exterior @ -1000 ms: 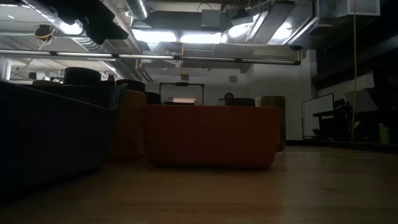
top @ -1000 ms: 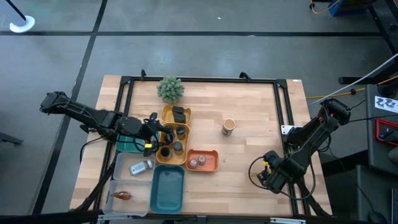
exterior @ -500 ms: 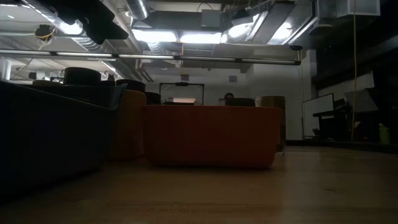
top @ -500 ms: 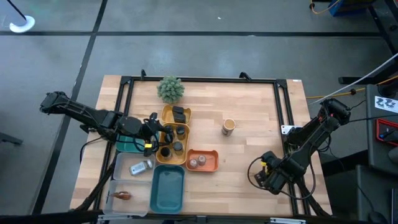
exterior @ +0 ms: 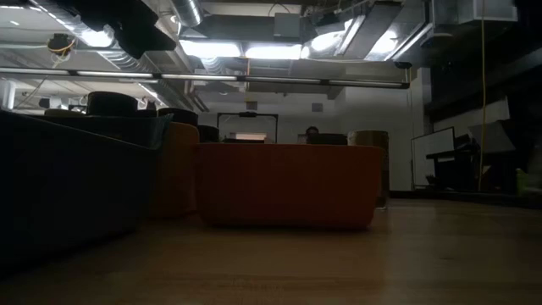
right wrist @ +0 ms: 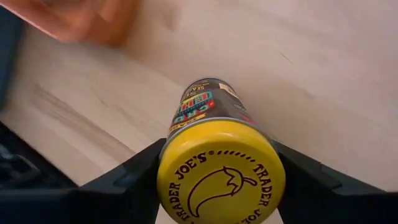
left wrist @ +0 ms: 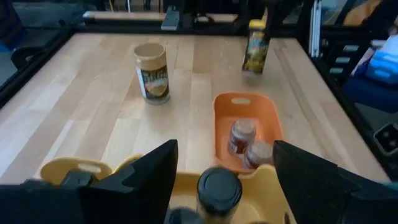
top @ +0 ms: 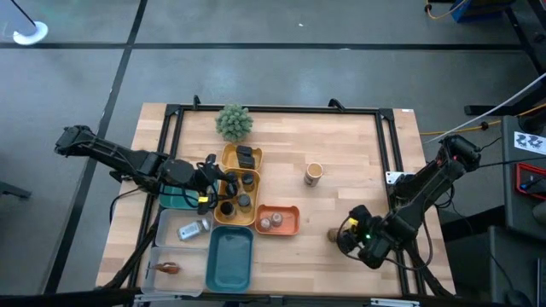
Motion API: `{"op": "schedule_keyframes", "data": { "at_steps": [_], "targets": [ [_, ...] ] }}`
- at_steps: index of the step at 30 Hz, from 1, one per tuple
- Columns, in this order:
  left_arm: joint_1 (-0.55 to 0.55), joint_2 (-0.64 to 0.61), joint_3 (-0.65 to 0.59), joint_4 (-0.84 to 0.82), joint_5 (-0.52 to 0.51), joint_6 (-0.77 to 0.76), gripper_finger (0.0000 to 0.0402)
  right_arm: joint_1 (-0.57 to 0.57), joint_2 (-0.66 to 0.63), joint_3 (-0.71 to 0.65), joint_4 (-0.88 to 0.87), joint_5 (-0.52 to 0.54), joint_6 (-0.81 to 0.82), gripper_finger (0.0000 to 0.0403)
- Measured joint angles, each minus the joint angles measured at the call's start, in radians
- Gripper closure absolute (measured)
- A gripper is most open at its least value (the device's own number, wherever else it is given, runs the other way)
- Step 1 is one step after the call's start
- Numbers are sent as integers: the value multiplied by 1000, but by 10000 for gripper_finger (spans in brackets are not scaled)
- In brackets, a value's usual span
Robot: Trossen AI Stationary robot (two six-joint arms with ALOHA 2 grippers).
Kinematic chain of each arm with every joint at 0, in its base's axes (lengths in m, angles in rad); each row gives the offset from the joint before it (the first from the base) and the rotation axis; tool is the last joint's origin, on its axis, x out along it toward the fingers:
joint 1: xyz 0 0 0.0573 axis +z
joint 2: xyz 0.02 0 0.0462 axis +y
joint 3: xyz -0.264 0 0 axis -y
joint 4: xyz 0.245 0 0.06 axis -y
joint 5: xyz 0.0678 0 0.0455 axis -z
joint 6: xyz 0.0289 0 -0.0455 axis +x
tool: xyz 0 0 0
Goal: Sort spices by type
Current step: Put the yellow seasoning bottle into the green bin
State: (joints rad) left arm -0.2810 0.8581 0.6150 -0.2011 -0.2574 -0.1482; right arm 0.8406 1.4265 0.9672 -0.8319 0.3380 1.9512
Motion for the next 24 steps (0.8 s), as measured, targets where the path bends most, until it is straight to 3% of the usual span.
{"op": "schedule_keyframes", "data": {
  "at_steps": [7,13,16,24],
  "targets": [
    [0,46,-1,125,7,-1,150,-154,7,0,146,80,-243,170],
    [0,152,-2,284,84,36,150,-301,17,0,378,59,-585,152],
    [0,221,-2,378,101,58,150,-357,17,1,472,49,-724,164],
    [29,360,-2,542,103,102,150,-457,16,1,559,9,-910,166]
  ]
}}
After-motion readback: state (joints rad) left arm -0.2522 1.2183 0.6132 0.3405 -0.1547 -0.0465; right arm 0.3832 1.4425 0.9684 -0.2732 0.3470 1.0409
